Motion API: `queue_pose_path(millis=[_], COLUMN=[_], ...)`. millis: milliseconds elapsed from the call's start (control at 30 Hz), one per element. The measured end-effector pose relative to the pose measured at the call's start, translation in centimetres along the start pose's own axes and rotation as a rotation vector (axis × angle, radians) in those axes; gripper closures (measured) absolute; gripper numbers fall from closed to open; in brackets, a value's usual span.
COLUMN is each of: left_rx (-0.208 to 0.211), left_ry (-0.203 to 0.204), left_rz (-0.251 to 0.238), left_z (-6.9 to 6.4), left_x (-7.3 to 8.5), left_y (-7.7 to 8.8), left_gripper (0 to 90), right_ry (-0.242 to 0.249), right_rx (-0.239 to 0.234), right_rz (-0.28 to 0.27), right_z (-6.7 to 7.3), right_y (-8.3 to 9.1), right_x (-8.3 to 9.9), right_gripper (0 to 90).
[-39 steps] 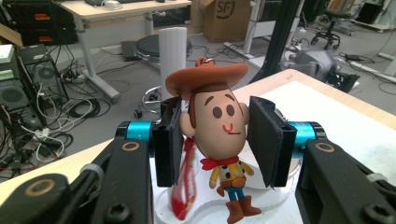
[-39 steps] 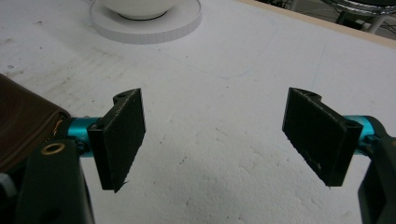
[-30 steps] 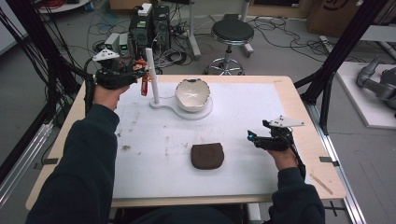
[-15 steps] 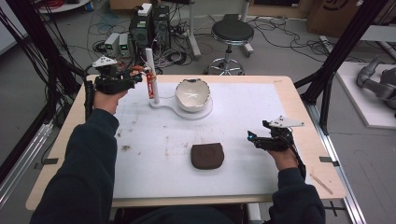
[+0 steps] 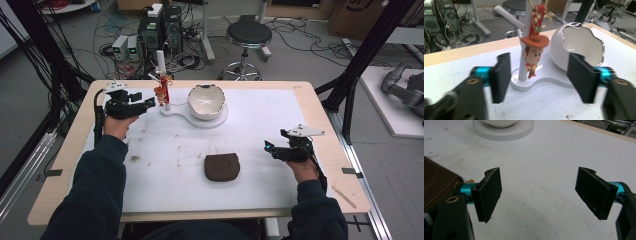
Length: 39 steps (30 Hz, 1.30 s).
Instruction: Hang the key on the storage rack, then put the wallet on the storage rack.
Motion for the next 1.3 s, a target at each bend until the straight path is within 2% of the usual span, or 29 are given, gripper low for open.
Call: queue_pose_path(millis=[67,167,300,367,433,533,567,733,867,1000,1100,1200,1300], left_rx=[0.003,0.034,0.077,0.082,0.098,0.103,0.112,0.119,0.126,0.117,0.121,0.125,0.132], left_ry=[-0.022,-0.056,-0.068,-0.07,-0.084,-0.09,-0.095,-0.13,-0.128,-0.085,-0.063,-0.063,-0.056], left_rz=[-0.025,-0.046,-0.081,-0.089,-0.104,-0.111,-0.094,-0.104,-0.084,-0.076,-0.084,-0.07,-0.057], left_z=[-0.2,-0.7,-1.2,-1.4,-1.7,-2.1,-2.2,-2.9,-3.1,-2.8,-2.8,-2.9,-3.3], left_x=[0.4,1.6,2.8,3.3,3.6,4.3,4.5,4.2,4.7,5.4,5.4,5.7,6.0], left_y=[0.5,1.2,2.1,2.6,3.1,3.7,3.7,4.1,3.8,3.7,3.8,3.6,3.5], left_gripper=[29.2,20.1,19.9,20.2,26.0,26.0,26.0,26.1,26.2,28.6,28.6,28.3,28.2], right_ry=[0.0,0.001,0.001,-0.001,-0.002,0.003,-0.001,0.001,0.001,0.019,0.019,0.01,0.001], right_rx=[-0.005,-0.007,-0.008,-0.012,-0.016,-0.023,-0.027,-0.031,-0.027,-0.036,-0.035,-0.032,-0.053], right_rz=[0.003,0.006,0.005,0.005,0.007,0.008,0.01,0.009,0.02,0.025,0.019,0.021,0.024], right_z=[0.1,0.2,0.2,0.2,0.3,0.4,0.5,0.7,0.7,1.2,1.2,1.0,1.3], right_y=[-0.1,-0.1,-0.3,-0.3,-0.3,-0.3,-0.3,-0.3,-0.5,-0.4,-0.3,-0.3,-0.4], right_x=[0.0,0.0,0.0,0.0,0.0,0.1,0.1,0.1,0.2,0.2,0.1,0.2,0.2], right_gripper=[21.6,21.6,21.6,21.6,21.6,21.6,21.6,21.6,21.6,21.6,21.6,21.6,21.6])
Point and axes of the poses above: each handheld gripper's, and its own axes: y roughly backward along the jaws, x roughly out of its underside, z roughly to its left, the point moved 9 cm from there along -y, roughly forward along the jaws, and after that the axes turned 10 degrees about -z, right-handed, at the moved point
